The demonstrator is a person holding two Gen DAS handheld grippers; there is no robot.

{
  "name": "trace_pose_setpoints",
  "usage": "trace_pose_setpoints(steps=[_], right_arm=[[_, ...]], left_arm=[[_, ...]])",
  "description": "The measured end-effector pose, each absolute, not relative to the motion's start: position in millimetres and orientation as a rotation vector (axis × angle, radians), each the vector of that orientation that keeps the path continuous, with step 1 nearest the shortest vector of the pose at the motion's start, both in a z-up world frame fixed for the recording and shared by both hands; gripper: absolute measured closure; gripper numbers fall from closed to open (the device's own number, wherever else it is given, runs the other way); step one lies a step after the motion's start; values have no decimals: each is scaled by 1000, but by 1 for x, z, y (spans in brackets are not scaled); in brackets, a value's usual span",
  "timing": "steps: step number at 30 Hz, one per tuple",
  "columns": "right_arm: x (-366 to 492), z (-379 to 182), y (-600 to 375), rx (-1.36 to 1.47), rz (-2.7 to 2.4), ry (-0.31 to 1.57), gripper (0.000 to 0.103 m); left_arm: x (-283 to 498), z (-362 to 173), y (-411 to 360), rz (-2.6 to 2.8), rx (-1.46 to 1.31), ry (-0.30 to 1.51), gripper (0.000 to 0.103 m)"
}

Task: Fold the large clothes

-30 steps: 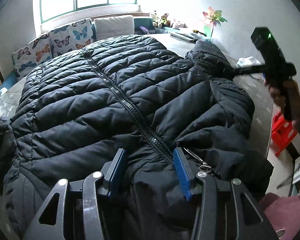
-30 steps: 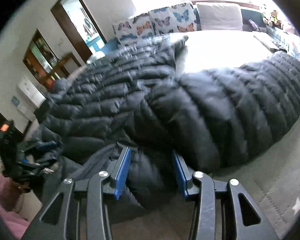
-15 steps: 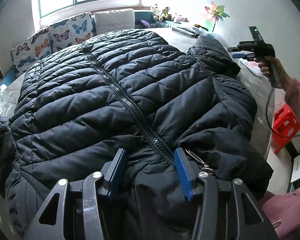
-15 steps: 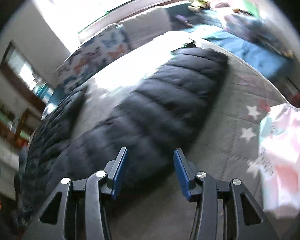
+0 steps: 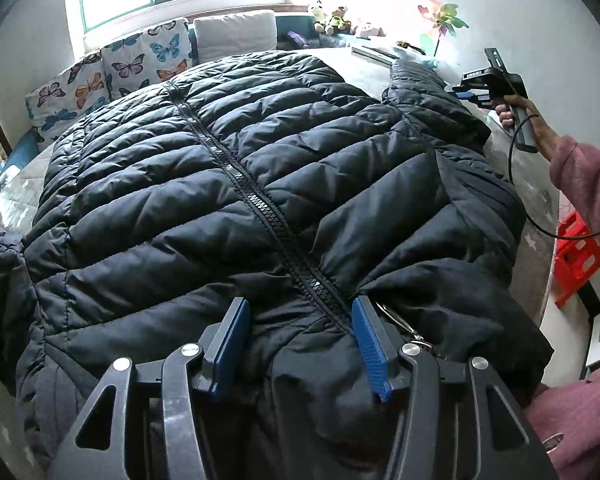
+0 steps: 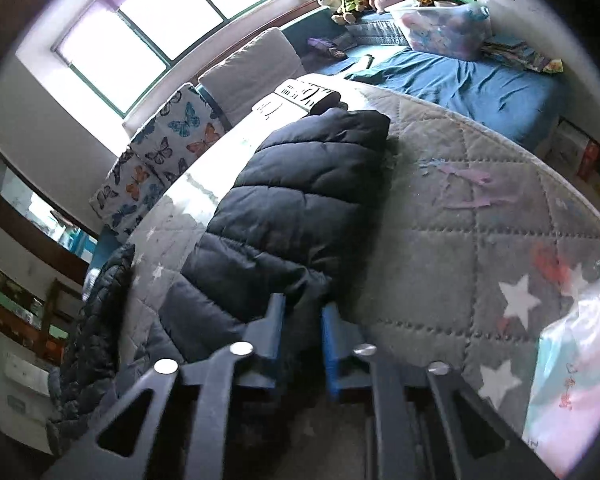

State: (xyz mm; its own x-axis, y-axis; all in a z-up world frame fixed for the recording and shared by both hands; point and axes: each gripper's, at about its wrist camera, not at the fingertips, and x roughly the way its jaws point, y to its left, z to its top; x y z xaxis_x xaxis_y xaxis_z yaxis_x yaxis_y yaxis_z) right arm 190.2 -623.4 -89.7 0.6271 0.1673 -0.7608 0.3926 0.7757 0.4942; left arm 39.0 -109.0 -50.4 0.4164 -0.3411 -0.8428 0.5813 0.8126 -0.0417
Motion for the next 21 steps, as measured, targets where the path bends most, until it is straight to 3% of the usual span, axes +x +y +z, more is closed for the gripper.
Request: trace_pose_setpoints(steps=[4,11,21], right_arm=[[182,-75,-629,692,-138,854,92],[180,5,-600,582,-112,731,93],[165,138,-446,254,114,595,94]], left_arm=[[41,-50,-108,-588,271,982,43],[41,-38,-101,-612,234,978,42],[25,-6,-43,-588,94,826,41]])
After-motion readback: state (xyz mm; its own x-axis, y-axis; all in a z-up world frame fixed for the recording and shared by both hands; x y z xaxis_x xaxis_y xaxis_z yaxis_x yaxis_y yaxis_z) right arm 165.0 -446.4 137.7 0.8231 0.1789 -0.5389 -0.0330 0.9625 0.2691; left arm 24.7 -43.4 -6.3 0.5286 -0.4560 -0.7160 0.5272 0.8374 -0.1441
